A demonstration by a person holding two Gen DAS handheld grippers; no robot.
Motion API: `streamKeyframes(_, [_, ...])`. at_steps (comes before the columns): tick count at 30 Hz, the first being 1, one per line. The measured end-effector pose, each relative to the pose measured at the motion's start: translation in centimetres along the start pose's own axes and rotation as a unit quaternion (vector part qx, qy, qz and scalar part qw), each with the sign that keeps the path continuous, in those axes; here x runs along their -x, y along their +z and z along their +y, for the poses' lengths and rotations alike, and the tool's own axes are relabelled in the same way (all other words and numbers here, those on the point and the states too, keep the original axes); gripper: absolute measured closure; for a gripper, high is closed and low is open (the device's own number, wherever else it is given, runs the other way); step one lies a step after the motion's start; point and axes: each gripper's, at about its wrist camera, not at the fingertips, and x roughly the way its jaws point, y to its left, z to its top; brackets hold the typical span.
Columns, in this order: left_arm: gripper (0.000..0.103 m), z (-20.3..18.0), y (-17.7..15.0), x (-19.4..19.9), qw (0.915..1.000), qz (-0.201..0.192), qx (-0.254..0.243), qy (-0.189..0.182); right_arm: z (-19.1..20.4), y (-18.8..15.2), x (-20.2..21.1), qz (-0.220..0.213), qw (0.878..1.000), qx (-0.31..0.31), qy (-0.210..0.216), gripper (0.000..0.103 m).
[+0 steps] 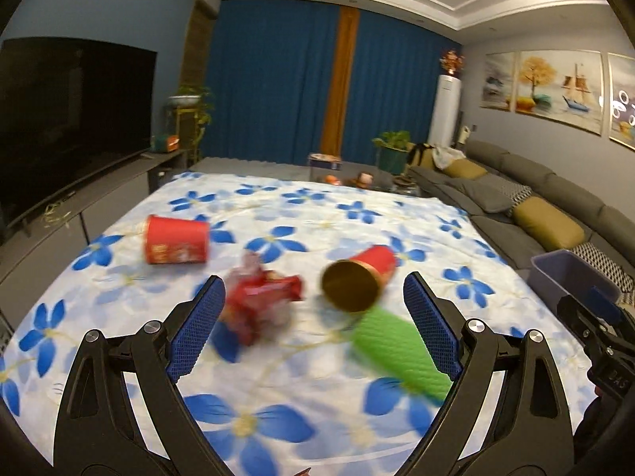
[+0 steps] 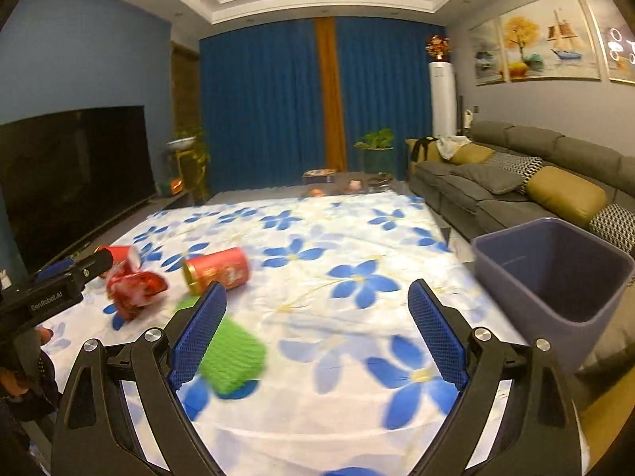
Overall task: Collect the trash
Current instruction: 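Move both tools back over the remaining trash on the bed, then grasp the red snack wrapper with the left tool while the right tool grasps the red can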
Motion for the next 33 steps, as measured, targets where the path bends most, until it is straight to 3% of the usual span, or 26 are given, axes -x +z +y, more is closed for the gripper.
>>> streamKeyframes(10, [0.013,4.6,-0.5,-1.0,0.9997,0.010,-0.002,0.022,5.0,-0.2,-2.1,0.010,1.000,0.022,0.013,0.013])
streamKeyframes(24, [0.013,5.0,-0.1,-6.4,0.9976,0.068,-0.005,-0.010,7.4,-0.5,-4.7,0.032,0.998,0.039,0.022,0.013])
streamKeyframes(29, [0.026,4.7,-0.6,-8.4,0.9945,0.100,-0.012,-0.026,7.6,-0.4,-5.6,0.039,0.998,0.039,0.019,0.013])
streamKeyframes(33, [0.044,4.6,-0.8,-9.3,0.9916,0.121,-0.008,-0.043,8.0,-0.2,-6.2,0.046,0.998,0.037,0.020,0.014])
